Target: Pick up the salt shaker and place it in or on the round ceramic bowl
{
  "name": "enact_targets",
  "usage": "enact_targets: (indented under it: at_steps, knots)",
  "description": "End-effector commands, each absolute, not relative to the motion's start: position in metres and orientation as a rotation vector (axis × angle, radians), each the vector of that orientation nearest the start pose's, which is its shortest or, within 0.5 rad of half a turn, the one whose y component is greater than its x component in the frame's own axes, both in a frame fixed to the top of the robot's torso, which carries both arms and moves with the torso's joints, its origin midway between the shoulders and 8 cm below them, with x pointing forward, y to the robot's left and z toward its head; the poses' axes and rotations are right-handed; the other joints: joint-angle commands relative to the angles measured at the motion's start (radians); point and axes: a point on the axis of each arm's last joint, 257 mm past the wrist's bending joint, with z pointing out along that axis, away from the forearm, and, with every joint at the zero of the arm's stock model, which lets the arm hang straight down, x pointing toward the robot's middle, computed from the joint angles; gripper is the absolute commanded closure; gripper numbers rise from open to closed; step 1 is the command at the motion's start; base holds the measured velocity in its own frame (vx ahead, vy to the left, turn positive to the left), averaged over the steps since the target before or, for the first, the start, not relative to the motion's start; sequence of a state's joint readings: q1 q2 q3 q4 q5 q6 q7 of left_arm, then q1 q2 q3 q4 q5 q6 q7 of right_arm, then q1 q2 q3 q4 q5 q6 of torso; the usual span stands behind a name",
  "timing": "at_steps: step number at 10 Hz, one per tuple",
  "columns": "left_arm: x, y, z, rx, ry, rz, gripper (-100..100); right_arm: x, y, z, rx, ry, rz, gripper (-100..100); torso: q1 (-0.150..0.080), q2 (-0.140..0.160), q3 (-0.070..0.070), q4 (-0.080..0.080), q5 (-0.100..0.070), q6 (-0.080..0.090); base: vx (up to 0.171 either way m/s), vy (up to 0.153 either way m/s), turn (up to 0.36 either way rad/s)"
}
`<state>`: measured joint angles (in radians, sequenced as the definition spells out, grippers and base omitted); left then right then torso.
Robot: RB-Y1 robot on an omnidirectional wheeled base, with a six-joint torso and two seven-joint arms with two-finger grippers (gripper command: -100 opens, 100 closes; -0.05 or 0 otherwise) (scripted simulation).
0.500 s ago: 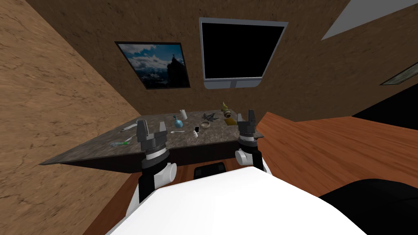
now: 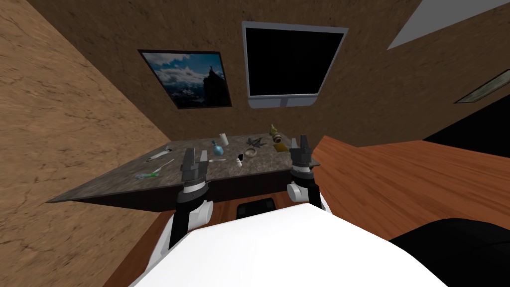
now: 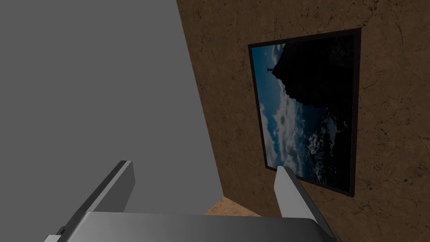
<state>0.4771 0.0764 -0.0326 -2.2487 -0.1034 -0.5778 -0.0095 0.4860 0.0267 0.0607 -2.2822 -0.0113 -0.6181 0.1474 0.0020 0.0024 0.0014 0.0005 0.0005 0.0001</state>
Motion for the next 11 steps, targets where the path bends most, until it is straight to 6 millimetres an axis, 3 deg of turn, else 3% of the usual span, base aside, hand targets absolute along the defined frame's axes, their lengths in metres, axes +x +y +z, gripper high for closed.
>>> enact_targets:
  at_steps: [1, 6, 11]
  knots:
    - [0.35, 0.24, 0.016, -0.461, 0.75, -1.26, -100, 0.325, -0.26, 0.051, 0.537, 0.519, 1.26, 0, 0.0, 0.0, 0.0, 0.0, 0.0, 0.0, -0.036, 0.026, -0.049]
    - [0.378, 0.234, -0.035, -0.411, 0.928, -1.127, -100, 0.325, -0.26, 0.051, 0.537, 0.519, 1.26, 0, 0.0, 0.001, 0.0, 0.0, 0.0, 0.0, -0.043, 0.023, -0.057]
    - [0.405, 0.234, -0.1, -0.347, 1.116, -0.958, -100, 0.325, -0.26, 0.051, 0.537, 0.519, 1.26, 0, -0.002, 0.0, 0.0, 0.0, 0.0, 0.0, -0.042, 0.005, -0.064]
